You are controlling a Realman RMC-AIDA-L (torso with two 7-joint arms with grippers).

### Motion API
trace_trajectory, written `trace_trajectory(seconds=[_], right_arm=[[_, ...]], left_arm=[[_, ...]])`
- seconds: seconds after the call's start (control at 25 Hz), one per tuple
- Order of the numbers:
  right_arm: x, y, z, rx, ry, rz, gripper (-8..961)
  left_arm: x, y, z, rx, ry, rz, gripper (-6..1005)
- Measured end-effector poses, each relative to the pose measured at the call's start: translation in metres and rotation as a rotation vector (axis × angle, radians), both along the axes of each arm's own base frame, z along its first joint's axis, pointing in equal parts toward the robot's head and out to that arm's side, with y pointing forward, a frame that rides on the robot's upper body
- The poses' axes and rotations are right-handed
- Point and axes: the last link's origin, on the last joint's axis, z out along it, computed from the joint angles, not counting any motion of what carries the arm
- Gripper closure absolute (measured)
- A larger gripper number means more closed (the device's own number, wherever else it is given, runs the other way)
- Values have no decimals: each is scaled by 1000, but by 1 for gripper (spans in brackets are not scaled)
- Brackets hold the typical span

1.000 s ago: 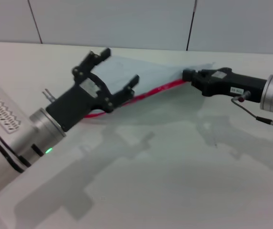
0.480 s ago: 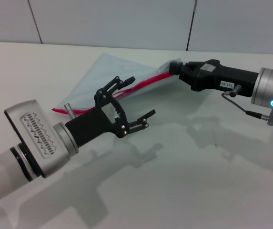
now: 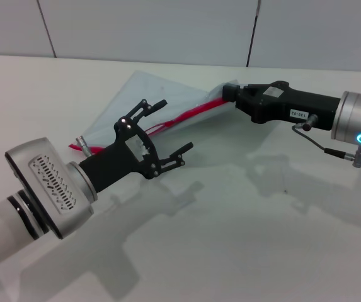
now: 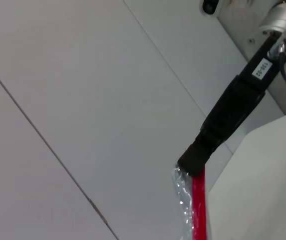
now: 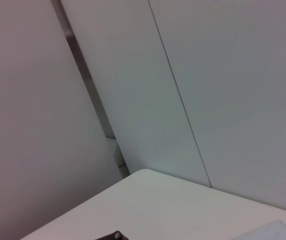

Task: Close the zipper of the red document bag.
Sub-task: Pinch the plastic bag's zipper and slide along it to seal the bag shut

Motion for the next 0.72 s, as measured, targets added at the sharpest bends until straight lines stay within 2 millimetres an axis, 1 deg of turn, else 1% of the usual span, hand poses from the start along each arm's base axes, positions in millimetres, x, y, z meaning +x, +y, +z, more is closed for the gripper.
trace_trajectory(seconds=[0.4,0.72], right_arm=[[1,-2,-1,-9,-9,6,932],[0,-2,-2,-12,-13,10,933]], left_arm=[[-5,0,3,17,26,-3,140],[-5,-2,1,13,39,-13,142]])
